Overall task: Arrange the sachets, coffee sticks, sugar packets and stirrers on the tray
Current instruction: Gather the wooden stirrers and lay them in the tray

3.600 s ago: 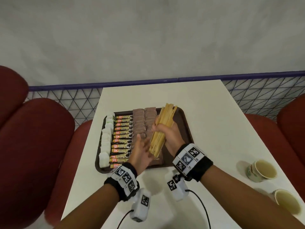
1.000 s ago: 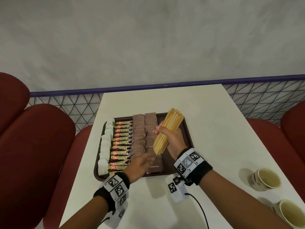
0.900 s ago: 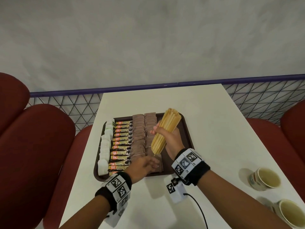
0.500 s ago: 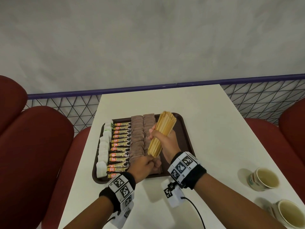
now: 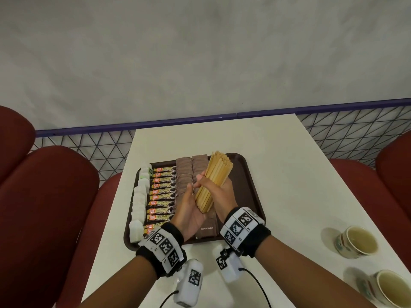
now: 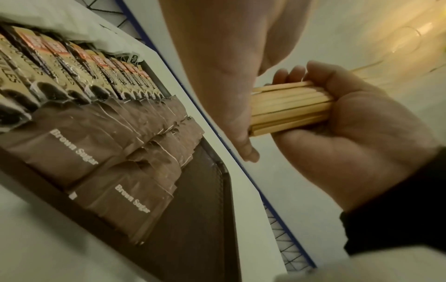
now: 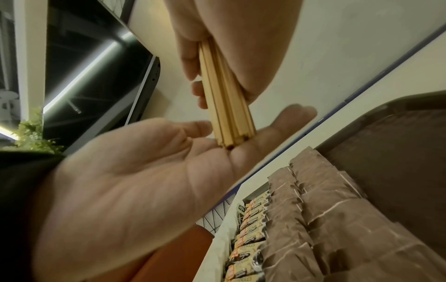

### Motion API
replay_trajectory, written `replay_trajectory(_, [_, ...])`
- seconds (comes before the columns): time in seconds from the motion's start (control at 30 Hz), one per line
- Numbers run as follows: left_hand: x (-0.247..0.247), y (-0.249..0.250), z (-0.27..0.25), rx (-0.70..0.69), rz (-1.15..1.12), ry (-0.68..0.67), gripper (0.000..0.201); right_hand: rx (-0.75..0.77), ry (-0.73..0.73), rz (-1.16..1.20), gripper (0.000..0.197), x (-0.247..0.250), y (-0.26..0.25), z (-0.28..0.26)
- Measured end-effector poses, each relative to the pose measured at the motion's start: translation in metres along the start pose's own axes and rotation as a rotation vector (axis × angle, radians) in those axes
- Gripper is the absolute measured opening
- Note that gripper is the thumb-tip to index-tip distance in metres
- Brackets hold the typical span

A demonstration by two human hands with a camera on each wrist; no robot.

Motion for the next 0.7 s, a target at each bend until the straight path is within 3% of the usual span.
replay_trajectory(0.33, [0.005, -0.010, -0.001, 0.032, 0.039, -0.038, 0.051, -0.040, 0.046, -0.024, 0.008, 0.010, 0.011, 0.002])
replay_trajectory(0.47, [0.013, -0.017, 0.005, 0.082, 0.180, 0.005, 0.058, -0.153, 0.057, -0.075, 0.006, 0.025, 0.010, 0.006])
replay_trajectory(0.6, [0.004, -0.025, 0.010, 0.125, 0.369, -0.014, 0.064, -0.288, 0.059, -0.023, 0.028, 0.044, 0.019, 0.013])
replay_trajectory(0.7, [-0.006, -0.035, 0.012, 0.161, 0.307, -0.044, 0.063, -0.388, 0.088, -0.129, 0.065, 0.057, 0.028, 0.019])
Point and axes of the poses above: each hand's wrist, its own z-axis towards the middle knuckle, its own x-axis out of the back of the hand, y = z × x, the point moved 3 cm from there along z, towards the middle knuckle, and after that the axes turned 13 degrees about -x, right-handed, at the moved point
